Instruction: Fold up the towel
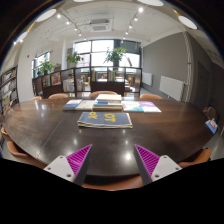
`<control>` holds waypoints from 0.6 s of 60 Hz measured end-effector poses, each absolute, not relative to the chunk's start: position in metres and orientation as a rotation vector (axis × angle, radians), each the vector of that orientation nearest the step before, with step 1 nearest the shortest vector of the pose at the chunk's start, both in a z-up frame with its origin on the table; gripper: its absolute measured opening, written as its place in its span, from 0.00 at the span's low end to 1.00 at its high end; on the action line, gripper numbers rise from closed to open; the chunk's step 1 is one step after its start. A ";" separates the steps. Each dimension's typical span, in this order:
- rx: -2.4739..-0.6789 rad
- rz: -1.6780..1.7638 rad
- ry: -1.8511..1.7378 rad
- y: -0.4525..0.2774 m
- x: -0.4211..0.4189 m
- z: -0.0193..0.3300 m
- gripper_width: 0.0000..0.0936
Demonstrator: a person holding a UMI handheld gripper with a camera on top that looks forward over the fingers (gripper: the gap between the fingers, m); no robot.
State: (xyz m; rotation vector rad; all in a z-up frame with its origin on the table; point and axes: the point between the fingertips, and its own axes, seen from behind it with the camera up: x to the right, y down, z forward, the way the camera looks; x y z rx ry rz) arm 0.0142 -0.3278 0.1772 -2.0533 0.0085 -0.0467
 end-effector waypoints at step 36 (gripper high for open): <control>-2.159 0.082 -0.056 -0.043 -0.163 0.088 0.89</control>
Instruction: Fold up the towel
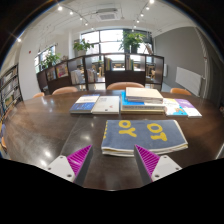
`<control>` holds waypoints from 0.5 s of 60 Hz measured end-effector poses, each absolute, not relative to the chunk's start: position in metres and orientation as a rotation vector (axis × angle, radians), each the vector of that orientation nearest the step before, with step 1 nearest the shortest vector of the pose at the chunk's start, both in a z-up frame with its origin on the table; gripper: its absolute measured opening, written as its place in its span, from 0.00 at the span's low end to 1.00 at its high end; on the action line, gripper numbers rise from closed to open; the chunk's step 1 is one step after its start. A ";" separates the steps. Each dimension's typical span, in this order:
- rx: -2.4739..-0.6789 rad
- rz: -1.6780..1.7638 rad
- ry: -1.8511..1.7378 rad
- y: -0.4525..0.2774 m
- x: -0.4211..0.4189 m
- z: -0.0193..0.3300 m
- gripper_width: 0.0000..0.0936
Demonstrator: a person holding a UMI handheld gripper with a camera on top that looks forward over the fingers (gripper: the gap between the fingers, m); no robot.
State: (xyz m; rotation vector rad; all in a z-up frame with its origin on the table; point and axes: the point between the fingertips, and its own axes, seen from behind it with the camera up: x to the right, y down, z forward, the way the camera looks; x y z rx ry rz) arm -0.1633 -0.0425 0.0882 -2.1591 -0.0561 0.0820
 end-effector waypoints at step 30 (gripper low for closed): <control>-2.262 -0.124 -0.115 0.103 -0.171 -0.008 0.25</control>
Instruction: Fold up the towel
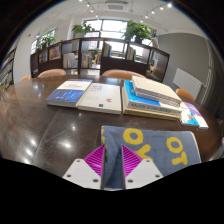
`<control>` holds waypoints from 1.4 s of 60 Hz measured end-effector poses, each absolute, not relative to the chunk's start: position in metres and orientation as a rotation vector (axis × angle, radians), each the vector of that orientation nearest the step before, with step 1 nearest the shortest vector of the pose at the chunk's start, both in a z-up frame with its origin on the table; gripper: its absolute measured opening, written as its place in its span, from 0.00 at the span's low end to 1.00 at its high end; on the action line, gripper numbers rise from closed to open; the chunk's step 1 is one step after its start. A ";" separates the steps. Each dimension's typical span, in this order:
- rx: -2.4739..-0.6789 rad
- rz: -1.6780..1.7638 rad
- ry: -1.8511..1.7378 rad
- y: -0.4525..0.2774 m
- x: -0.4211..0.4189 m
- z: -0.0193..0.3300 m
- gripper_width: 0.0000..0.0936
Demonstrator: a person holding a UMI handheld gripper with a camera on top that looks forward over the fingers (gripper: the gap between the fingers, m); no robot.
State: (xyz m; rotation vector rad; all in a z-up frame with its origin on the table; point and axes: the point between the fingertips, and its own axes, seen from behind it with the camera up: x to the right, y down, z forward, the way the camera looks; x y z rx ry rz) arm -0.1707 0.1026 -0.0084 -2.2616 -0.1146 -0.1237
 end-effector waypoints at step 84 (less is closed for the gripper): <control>-1.990 -0.040 -0.025 -0.018 0.063 0.255 0.87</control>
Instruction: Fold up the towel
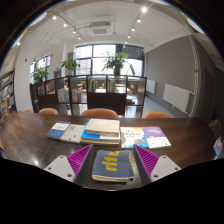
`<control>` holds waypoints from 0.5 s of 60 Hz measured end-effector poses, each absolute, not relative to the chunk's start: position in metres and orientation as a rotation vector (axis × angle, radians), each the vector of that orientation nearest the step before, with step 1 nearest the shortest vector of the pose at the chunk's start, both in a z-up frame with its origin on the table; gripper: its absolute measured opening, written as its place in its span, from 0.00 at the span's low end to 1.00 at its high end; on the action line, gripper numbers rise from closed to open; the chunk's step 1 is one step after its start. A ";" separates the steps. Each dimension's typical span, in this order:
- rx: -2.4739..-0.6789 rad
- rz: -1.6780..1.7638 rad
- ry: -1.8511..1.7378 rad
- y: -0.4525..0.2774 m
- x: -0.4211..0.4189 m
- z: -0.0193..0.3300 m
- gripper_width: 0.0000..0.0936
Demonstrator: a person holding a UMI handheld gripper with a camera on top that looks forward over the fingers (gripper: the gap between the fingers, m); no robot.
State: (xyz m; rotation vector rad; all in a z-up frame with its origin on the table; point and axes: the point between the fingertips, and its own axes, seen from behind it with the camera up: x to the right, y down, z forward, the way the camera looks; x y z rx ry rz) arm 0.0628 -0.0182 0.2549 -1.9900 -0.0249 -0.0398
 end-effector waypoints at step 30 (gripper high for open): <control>-2.000 -0.025 0.006 -0.185 0.006 0.266 0.86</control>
